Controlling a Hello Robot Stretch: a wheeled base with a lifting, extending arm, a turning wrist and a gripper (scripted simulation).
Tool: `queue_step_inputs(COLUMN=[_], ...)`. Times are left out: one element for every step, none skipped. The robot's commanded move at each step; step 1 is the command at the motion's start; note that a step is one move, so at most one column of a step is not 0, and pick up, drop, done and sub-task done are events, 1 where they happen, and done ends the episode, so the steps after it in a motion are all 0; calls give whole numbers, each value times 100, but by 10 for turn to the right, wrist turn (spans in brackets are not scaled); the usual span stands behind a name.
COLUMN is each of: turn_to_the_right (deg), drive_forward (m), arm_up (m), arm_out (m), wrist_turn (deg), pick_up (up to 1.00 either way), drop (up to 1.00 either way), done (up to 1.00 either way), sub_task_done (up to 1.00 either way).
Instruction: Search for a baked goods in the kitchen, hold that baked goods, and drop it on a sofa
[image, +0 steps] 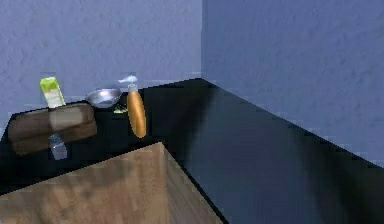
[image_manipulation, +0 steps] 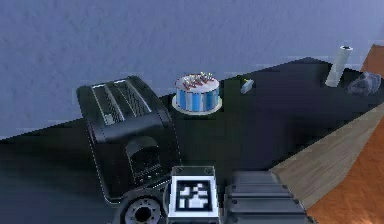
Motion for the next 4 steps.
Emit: queue_step_inputs(turn_to_the_right=[0, 0, 0, 0], drive_forward=[0, 0, 0, 0], arm_up=[0, 0, 0, 0], arm_out=[46, 0, 0, 0], wrist_turn=[0, 450, 450, 450], pick_up=[0, 0, 0, 0], drop=[0, 0, 0, 0], done=[0, 0, 0, 0], sub_task_done=[0, 0, 0, 0])
